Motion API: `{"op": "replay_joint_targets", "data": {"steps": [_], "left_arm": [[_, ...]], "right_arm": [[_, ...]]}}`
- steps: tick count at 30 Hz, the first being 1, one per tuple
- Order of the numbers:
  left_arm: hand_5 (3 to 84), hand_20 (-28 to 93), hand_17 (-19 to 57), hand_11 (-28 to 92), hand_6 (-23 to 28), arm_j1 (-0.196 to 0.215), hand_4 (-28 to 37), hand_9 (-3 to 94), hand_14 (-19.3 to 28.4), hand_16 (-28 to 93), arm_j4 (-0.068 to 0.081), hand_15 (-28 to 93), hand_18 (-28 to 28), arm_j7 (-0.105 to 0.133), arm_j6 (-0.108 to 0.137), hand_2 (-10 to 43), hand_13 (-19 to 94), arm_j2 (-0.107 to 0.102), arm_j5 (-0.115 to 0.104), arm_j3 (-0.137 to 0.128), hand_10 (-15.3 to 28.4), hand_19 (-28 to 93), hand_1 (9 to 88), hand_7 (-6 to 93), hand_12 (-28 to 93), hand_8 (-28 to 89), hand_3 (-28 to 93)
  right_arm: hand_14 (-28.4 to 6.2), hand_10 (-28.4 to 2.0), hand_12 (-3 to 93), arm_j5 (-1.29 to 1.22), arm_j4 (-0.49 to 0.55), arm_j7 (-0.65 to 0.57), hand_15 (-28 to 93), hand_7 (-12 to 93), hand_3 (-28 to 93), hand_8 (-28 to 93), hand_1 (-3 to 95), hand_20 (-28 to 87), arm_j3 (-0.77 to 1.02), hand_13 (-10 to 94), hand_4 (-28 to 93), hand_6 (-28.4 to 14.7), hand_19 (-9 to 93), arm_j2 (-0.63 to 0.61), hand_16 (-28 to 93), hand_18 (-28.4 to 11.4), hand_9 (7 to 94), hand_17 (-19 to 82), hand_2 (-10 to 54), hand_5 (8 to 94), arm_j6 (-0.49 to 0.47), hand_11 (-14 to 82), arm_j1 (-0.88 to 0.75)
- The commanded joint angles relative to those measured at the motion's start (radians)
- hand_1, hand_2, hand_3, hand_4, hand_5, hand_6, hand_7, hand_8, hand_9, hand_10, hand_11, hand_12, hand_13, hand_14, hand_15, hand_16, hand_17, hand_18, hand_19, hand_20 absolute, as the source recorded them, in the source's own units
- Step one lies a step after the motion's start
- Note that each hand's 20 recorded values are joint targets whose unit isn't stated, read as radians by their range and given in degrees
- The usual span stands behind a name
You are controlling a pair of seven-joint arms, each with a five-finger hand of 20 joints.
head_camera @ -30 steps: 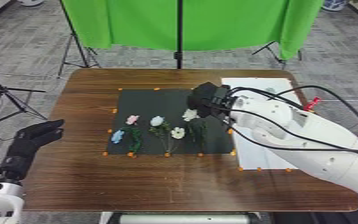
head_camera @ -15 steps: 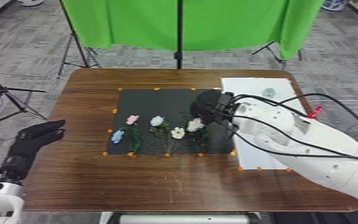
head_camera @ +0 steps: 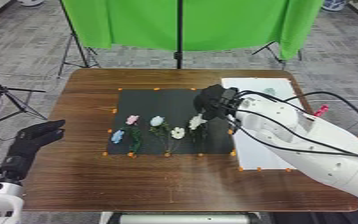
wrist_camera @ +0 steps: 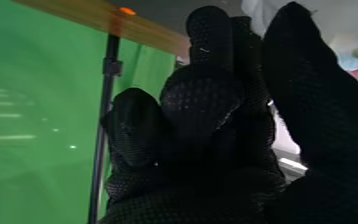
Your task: Arrange flowers
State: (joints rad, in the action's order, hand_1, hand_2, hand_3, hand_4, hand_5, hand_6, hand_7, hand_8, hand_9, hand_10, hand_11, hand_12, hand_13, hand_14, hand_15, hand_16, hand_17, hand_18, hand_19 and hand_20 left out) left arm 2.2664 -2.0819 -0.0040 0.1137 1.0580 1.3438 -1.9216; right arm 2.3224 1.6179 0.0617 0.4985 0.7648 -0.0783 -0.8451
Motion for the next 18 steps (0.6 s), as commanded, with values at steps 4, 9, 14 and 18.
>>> {"op": "replay_joint_targets", "data": {"steps": [4, 9, 14, 18], "left_arm": [[48.1, 23, 13.3, 23, 4.8, 0.017, -15.4, 44.9, 17.2, -1, 0.001, 24, 13.0, -0.003, -0.011, 6.7, 39, 0.01, 0.0, -0.008, 13.4, 16, 40.4, 13.6, 12, -7, 65], [48.1, 23, 13.3, 23, 4.8, 0.02, -15.2, 45.1, 17.3, -1, -0.002, 24, 13.0, -0.003, -0.012, 6.7, 39, 0.013, 0.002, -0.008, 13.3, 16, 40.5, 13.6, 12, -7, 65], [48.1, 23, 13.3, 23, 4.7, 0.021, -15.2, 45.1, 17.3, -1, -0.001, 24, 13.0, -0.001, -0.011, 6.6, 39, 0.013, 0.001, -0.012, 13.3, 16, 40.6, 13.7, 12, -7, 65], [48.1, 23, 13.3, 23, 4.8, 0.028, -15.3, 45.0, 17.3, -1, -0.004, 24, 13.0, -0.001, -0.009, 6.6, 39, 0.017, 0.0, -0.015, 13.4, 16, 40.6, 13.5, 12, -7, 65]], "right_arm": [[-2.7, -9.9, 32.5, -0.057, 0.065, -0.028, 66, 26, 70, -6, 41.7, 53, 0.085, 78, -21, 4.3, 93, -0.009, 38, -13.5, 66.6, 51, -9.5, 61.2, -0.089, 30.1, -0.013], [-4.0, -11.5, 29.7, -0.093, 0.077, -0.119, 65, 25, 69, -12, 36.7, 53, 0.137, 78, -20, 3.6, 93, -0.02, 37, -14.8, 66.5, 50, -9.5, 61.6, 0.017, 30.0, -0.021], [-4.8, -12.3, 29.6, -0.106, 0.007, -0.391, 65, 25, 67, -12, 35.1, 52, 0.159, 78, -17, 2.7, 93, -0.02, 37, -15.1, 69.3, 51, -8.9, 63.6, 0.217, 30.3, -0.009], [-7.7, -14.5, 29.6, -0.128, -0.076, -0.523, 64, 18, 66, -9, 26.2, 52, 0.202, 77, -14, -0.3, 93, 0.004, 36, -17.3, 68.7, 51, -8.1, 62.4, 0.119, 27.7, -0.004]]}}
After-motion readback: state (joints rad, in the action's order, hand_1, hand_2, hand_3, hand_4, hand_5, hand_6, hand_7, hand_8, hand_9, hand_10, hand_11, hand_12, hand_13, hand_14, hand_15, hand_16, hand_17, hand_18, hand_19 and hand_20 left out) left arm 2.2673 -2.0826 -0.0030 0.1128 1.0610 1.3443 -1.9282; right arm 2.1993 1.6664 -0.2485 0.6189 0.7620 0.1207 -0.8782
